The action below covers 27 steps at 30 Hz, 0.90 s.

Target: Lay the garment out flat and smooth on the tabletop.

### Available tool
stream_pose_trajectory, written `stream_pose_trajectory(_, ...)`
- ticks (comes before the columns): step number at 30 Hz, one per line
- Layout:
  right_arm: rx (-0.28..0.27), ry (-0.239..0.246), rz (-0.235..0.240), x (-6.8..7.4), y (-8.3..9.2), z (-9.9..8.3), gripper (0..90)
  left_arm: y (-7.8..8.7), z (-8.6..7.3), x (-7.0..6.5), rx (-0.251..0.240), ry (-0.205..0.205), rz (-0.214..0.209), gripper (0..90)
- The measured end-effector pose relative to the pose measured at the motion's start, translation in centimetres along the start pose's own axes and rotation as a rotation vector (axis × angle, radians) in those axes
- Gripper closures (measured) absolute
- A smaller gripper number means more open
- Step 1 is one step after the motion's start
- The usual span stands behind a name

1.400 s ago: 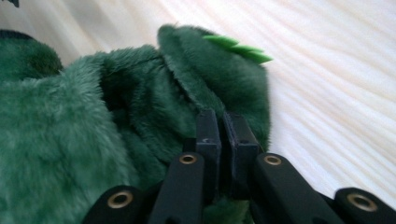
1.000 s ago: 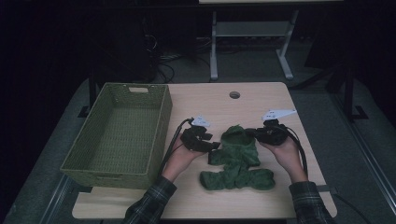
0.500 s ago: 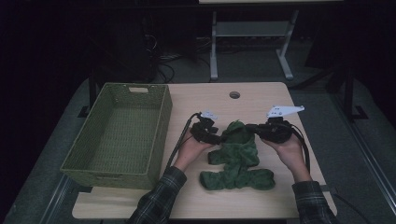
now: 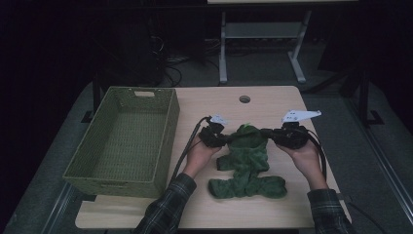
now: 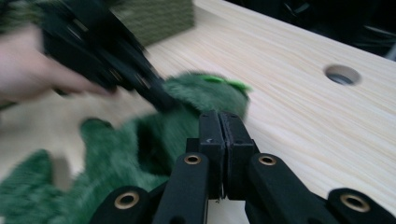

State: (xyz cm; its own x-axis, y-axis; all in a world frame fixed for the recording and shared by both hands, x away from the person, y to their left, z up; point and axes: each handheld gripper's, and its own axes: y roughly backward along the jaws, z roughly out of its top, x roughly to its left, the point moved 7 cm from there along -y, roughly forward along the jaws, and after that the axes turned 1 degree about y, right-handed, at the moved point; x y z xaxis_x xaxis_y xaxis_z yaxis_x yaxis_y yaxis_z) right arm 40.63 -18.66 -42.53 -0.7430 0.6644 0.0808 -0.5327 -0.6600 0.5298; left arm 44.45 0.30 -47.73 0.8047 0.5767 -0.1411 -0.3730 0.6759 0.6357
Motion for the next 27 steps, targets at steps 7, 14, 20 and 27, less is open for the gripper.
stream_pose_trajectory(7, 0.104, -0.028, -0.115, -2.8, -2.8, -1.8, 89.1, 1.5, 0.7, 1.5, -0.067, -0.019, 0.075, 87.9)
stream_pose_trajectory(14, 0.166, -0.062, -0.169, -4.5, -6.0, -3.4, 89.1, -1.1, -0.9, 2.9, -0.001, -0.019, 0.11, 87.9)
stream_pose_trajectory(20, 0.234, -0.06, -0.189, -5.5, -8.0, -5.3, 89.0, -3.0, -2.3, 3.4, 0.071, -0.056, 0.131, 87.6)
stream_pose_trajectory(27, 0.246, -0.075, -0.185, -5.6, -8.2, -5.6, 84.6, -3.1, -2.1, 3.9, 0.074, -0.028, 0.127, 75.0)
